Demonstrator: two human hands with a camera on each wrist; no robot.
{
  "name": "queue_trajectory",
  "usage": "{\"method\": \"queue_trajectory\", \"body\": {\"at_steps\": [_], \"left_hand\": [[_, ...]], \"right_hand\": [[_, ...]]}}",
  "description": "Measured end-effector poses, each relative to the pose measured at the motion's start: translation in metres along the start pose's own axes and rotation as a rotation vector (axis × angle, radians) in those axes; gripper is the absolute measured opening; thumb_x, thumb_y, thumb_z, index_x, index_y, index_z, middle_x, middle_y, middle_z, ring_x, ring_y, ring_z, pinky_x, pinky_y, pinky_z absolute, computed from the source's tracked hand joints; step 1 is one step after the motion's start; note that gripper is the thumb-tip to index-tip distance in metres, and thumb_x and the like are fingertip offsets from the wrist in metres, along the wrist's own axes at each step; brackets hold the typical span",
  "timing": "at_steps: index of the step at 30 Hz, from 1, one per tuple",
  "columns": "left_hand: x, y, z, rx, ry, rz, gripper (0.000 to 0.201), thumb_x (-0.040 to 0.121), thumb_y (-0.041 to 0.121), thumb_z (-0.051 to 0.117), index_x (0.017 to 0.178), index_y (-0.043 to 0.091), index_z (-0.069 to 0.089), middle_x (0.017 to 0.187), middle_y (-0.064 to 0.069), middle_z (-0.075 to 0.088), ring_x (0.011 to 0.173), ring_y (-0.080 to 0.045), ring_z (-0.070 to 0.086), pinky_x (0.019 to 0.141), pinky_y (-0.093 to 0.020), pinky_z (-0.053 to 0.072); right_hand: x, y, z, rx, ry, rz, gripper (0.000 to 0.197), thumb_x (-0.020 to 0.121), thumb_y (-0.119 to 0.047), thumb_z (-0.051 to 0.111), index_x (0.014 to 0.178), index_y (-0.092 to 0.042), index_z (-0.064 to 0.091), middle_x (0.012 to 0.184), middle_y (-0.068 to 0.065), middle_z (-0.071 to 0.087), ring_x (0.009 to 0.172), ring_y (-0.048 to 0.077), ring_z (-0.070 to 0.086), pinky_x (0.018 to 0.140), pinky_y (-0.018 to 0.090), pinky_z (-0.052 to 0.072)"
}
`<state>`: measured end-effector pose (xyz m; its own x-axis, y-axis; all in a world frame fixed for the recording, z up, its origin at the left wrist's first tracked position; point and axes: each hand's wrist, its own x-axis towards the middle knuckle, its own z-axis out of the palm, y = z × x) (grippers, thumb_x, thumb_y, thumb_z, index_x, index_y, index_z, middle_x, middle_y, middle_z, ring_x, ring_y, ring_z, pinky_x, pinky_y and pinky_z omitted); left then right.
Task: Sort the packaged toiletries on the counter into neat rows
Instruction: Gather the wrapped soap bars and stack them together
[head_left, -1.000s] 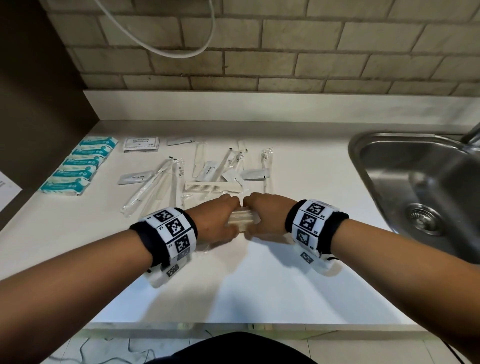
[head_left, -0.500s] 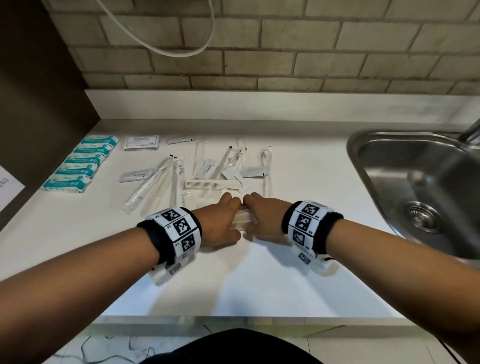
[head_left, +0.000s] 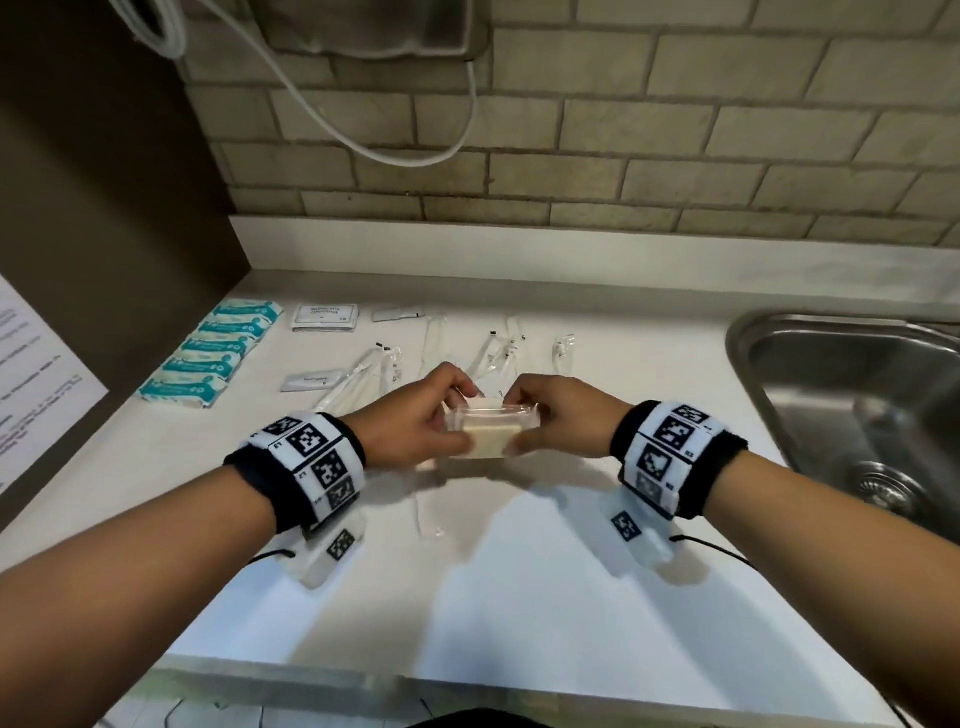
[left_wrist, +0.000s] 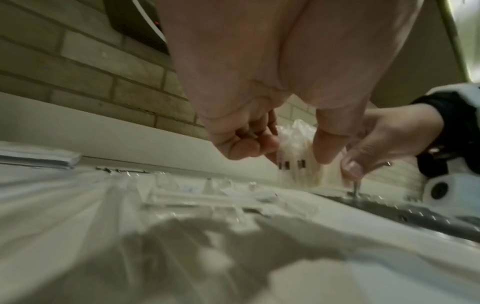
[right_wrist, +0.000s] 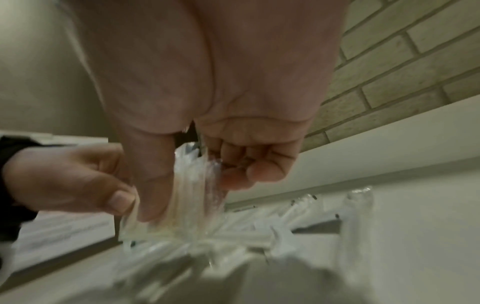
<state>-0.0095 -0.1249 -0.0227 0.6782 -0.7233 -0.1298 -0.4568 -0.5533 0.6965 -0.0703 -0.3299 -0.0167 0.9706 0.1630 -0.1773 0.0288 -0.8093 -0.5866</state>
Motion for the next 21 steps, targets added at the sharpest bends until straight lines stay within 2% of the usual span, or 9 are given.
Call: {"method": "queue_trajectory", "body": {"at_steps": [2, 4, 6, 8, 10, 13, 17, 19, 21], "left_hand": [[-0.002, -0.003, -0.019, -0.126, 0.083, -0.015, 0.045, 0.083, 0.013, 0.073, 0.116, 0.018, 0.043, 0.09, 0.006, 0.052, 0.077, -0.01, 0.05, 0.071, -0.021, 0.043], [-0.006, -0.006, -0.039, -0.286, 0.153, -0.03, 0.045, 0.082, 0.007, 0.073, 0.116, 0.012, 0.044, 0.088, 0.001, 0.053, 0.077, -0.011, 0.052, 0.074, -0.028, 0.045], [-0.011, -0.011, -0.057, -0.398, 0.202, -0.046, 0.045, 0.083, 0.008, 0.073, 0.118, 0.011, 0.045, 0.091, -0.003, 0.055, 0.08, -0.013, 0.057, 0.078, -0.032, 0.047], [-0.017, -0.022, -0.074, -0.447, 0.254, -0.064, 0.044, 0.084, 0.011, 0.072, 0.119, 0.013, 0.046, 0.092, -0.001, 0.059, 0.08, -0.01, 0.061, 0.079, -0.029, 0.047], [-0.022, -0.036, -0.091, -0.47, 0.293, -0.083, 0.044, 0.084, 0.015, 0.073, 0.119, 0.015, 0.048, 0.088, 0.004, 0.063, 0.078, -0.007, 0.065, 0.078, -0.026, 0.048], [-0.026, -0.063, -0.115, -0.467, 0.333, -0.136, 0.045, 0.082, 0.021, 0.074, 0.119, 0.017, 0.05, 0.089, 0.004, 0.067, 0.085, -0.016, 0.067, 0.086, -0.035, 0.049], [-0.021, -0.106, -0.147, -0.478, 0.37, -0.222, 0.047, 0.08, 0.022, 0.077, 0.119, 0.016, 0.05, 0.09, -0.003, 0.073, 0.085, -0.019, 0.067, 0.094, -0.04, 0.052], [-0.016, -0.127, -0.159, -0.481, 0.389, -0.28, 0.051, 0.081, 0.02, 0.077, 0.122, 0.013, 0.049, 0.094, -0.008, 0.072, 0.084, -0.02, 0.067, 0.092, -0.04, 0.054], [-0.009, -0.142, -0.166, -0.451, 0.407, -0.335, 0.05, 0.081, 0.02, 0.077, 0.121, 0.012, 0.048, 0.094, -0.009, 0.07, 0.077, -0.019, 0.065, 0.085, -0.036, 0.054]], "right_hand": [[0.011, -0.01, -0.011, 0.178, 0.028, 0.001, 0.032, 0.075, -0.02, 0.08, 0.099, -0.015, 0.059, 0.087, 0.001, 0.06, 0.073, 0.015, 0.053, 0.065, 0.023, 0.044], [0.024, -0.024, -0.019, 0.379, 0.035, 0.0, 0.028, 0.076, -0.011, 0.079, 0.095, -0.012, 0.06, 0.085, 0.002, 0.064, 0.073, 0.015, 0.059, 0.068, 0.018, 0.047], [0.038, -0.037, -0.021, 0.507, 0.041, -0.013, 0.024, 0.077, -0.005, 0.076, 0.094, -0.012, 0.06, 0.088, 0.006, 0.066, 0.08, 0.02, 0.061, 0.079, 0.028, 0.049], [0.055, -0.051, -0.018, 0.56, 0.044, -0.019, 0.021, 0.079, -0.006, 0.074, 0.096, -0.011, 0.062, 0.092, 0.012, 0.065, 0.085, 0.024, 0.061, 0.087, 0.038, 0.051], [0.073, -0.067, -0.012, 0.572, 0.05, -0.009, 0.021, 0.08, -0.01, 0.075, 0.098, -0.012, 0.063, 0.09, 0.012, 0.064, 0.084, 0.023, 0.061, 0.089, 0.038, 0.052], [0.104, -0.091, 0.001, 0.613, 0.06, 0.034, 0.034, 0.081, -0.011, 0.075, 0.112, -0.004, 0.062, 0.082, 0.005, 0.06, 0.076, 0.017, 0.06, 0.082, 0.03, 0.053], [0.153, -0.122, 0.022, 0.642, 0.114, 0.138, 0.06, 0.077, -0.016, 0.079, 0.126, -0.006, 0.047, 0.095, 0.013, 0.065, 0.079, 0.022, 0.064, 0.088, 0.038, 0.056], [0.178, -0.134, 0.033, 0.635, 0.141, 0.194, 0.067, 0.076, -0.017, 0.081, 0.128, -0.006, 0.041, 0.089, 0.014, 0.068, 0.073, 0.022, 0.065, 0.083, 0.038, 0.057], [0.197, -0.143, 0.042, 0.637, 0.158, 0.246, 0.071, 0.077, -0.014, 0.08, 0.132, -0.005, 0.036, 0.083, 0.015, 0.069, 0.065, 0.019, 0.063, 0.077, 0.035, 0.058]]}}
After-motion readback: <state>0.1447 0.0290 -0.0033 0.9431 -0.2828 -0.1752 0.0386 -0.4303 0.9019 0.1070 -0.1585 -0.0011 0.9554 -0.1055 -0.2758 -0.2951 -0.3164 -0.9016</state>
